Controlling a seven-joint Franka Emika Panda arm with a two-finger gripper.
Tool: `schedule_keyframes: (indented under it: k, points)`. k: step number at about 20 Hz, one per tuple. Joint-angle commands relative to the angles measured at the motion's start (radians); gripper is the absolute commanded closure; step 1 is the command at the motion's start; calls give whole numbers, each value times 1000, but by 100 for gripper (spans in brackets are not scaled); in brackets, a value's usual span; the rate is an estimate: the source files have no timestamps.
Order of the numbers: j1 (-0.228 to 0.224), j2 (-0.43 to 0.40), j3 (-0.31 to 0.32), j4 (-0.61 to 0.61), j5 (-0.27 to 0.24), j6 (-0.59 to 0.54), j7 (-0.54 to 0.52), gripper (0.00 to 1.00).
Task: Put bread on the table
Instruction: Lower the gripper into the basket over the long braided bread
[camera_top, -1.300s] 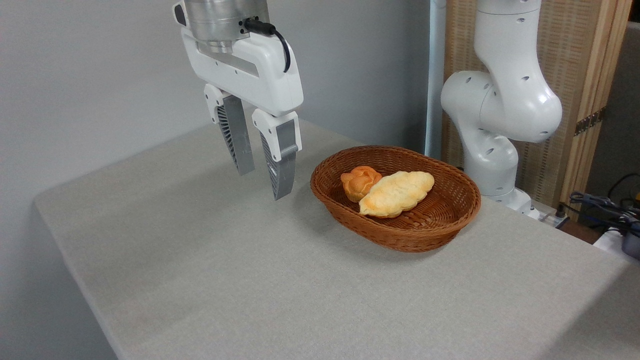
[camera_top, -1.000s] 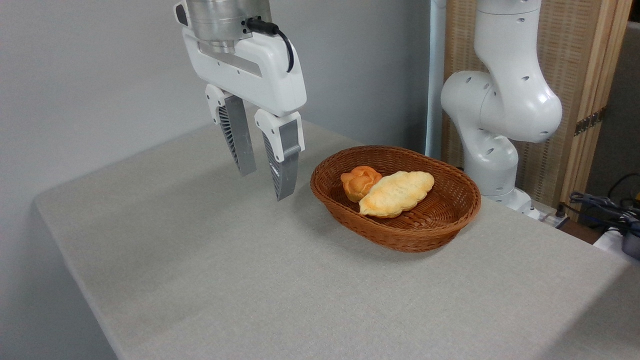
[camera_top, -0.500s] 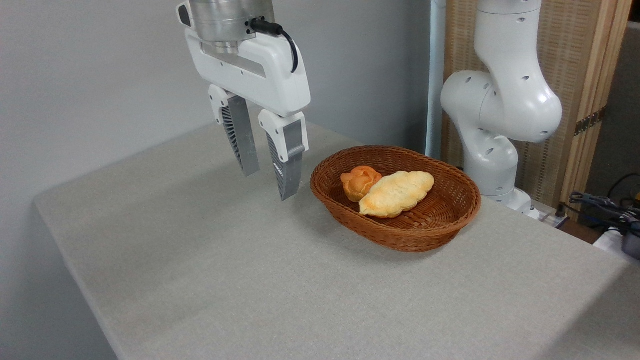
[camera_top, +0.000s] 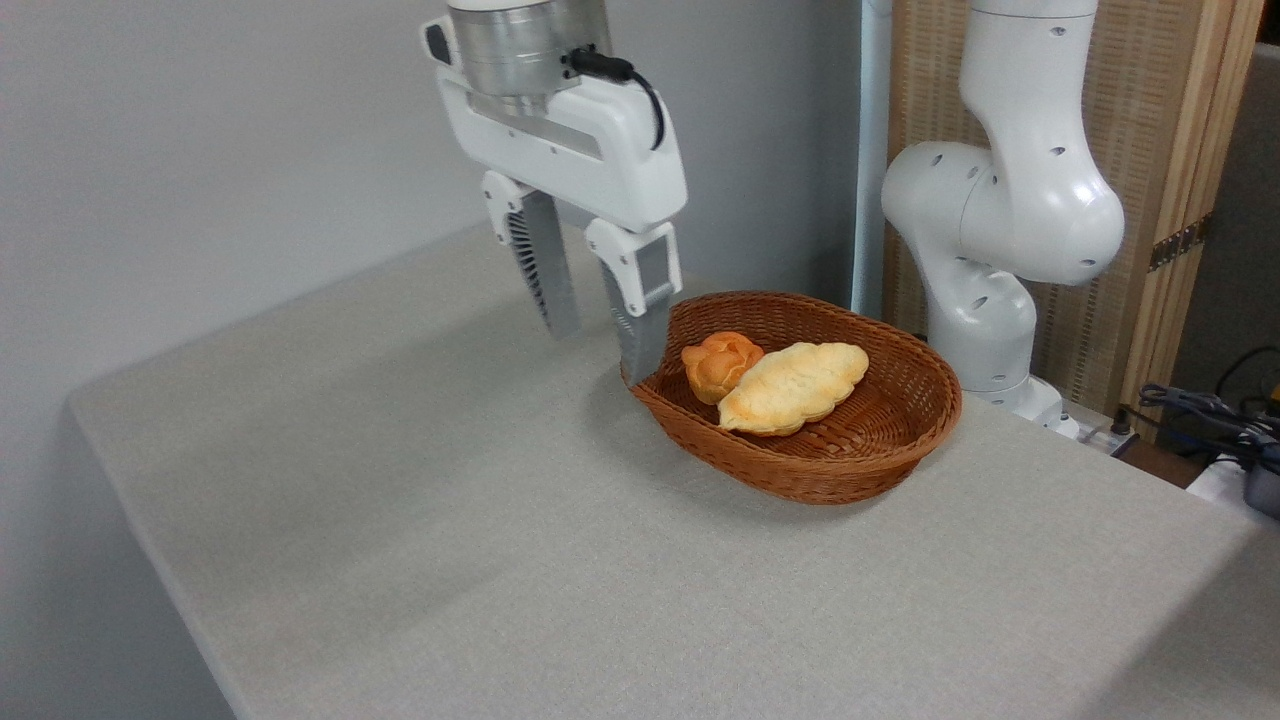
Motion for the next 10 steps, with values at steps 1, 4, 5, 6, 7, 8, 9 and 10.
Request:
schedule_keyframes:
  k: [1,4,5,6,7,8,9,10]
  points:
    - [-3,-113,11,-144,8,2,11,0]
    - [-4,-209,37,-281,8,8,59,0]
    - [-4,-235,37,-322,8,8,91,0]
    - [-4,-257,42,-361,8,8,114,0]
    - [-4,-280,42,-396,8,10,123,0]
    - [-4,-303,42,-433,8,13,126,0]
    - [-6,-323,42,-468,10,16,128,0]
    - [-12,-335,42,-497,10,18,136,0]
